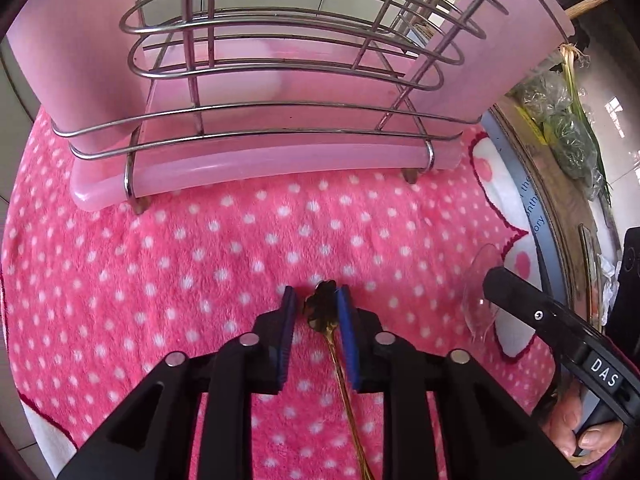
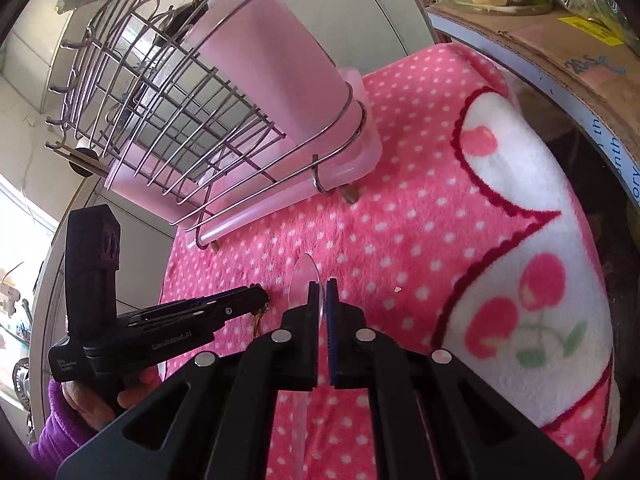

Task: Organize utensils
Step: 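Grasp the gold spoon with the left tool while the right tool grasps the clear plastic spoon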

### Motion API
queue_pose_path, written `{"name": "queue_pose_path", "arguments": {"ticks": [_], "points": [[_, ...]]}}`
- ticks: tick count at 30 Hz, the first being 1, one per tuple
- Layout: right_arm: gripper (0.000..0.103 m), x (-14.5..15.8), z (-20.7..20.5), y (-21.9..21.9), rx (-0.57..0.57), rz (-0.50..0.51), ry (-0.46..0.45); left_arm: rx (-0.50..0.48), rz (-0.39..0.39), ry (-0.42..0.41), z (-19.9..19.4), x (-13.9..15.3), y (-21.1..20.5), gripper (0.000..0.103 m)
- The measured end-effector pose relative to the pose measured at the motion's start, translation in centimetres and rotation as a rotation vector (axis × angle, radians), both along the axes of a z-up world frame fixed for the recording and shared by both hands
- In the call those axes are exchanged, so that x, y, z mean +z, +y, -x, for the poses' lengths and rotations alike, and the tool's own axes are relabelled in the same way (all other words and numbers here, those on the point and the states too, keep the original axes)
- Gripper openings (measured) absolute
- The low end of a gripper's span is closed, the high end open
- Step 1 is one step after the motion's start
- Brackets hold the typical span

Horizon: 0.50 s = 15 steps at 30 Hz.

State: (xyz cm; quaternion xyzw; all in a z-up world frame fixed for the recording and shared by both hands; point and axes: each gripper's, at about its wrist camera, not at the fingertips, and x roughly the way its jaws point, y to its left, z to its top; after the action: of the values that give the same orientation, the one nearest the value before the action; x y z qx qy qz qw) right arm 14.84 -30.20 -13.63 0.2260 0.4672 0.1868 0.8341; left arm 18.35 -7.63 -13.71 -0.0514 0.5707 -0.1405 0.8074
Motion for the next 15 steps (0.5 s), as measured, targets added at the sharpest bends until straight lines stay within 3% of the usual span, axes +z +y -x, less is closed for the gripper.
{"name": "queue_pose_path", "arguments": {"ticks": [4,8,15], "points": [[0.004,0.4,0.5,-0.4,-0.002,0.002,-0.01,-0.024,-0.001,-0.034,0.3,0.4,-0.6,0.003],[0.004,0.8,0.9,-0.7,-0.009,0.003,-0.024,-0.023,0.01,-0.089,1.1,1.6,-0.5,0.002],[0.004,2.9,2.2,-0.8,-0.028,0.03,-0.109,0.034,0.039,-0.273,4.1,6.0,1.1,0.002]]}}
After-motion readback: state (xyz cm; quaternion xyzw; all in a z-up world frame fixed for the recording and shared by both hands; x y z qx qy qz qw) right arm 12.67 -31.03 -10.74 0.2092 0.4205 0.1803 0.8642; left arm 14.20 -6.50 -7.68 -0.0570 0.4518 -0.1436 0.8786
